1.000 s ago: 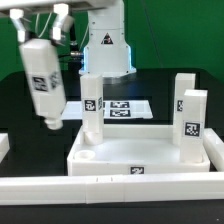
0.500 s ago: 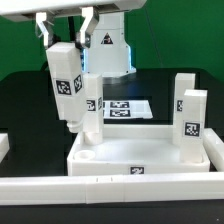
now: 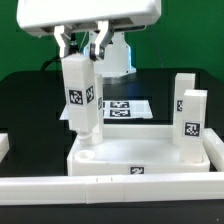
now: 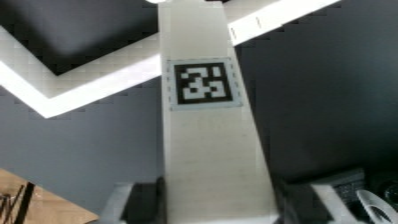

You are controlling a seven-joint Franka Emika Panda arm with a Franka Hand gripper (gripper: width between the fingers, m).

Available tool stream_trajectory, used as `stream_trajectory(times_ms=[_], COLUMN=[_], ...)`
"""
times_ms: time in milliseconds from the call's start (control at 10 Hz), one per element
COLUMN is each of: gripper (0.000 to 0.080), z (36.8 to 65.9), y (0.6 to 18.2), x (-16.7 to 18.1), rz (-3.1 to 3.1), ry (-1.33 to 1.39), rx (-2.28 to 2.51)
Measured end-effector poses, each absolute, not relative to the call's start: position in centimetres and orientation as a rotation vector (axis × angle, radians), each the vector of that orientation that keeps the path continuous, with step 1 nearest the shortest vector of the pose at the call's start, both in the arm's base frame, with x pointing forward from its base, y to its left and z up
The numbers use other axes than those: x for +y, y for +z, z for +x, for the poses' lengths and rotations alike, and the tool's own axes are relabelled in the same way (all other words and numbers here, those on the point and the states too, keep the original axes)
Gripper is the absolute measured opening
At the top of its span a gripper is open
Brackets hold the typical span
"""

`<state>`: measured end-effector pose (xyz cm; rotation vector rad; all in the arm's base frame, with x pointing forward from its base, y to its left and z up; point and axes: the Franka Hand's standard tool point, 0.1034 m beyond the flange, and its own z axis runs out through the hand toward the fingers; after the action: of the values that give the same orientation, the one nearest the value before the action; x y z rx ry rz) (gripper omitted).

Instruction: Assemble desk

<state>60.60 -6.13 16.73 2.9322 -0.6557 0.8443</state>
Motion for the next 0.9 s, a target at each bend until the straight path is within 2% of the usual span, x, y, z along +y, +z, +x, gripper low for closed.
stream_trajectory(times_ms=[400,900], gripper=[0.0287,0.0287], z=[60.3,60.1], y=[15.4,15.2], x=[-5.3,-5.4], rz=[2.940,2.943], ry=[0.814,0.798], rx=[-0.652,-0.651])
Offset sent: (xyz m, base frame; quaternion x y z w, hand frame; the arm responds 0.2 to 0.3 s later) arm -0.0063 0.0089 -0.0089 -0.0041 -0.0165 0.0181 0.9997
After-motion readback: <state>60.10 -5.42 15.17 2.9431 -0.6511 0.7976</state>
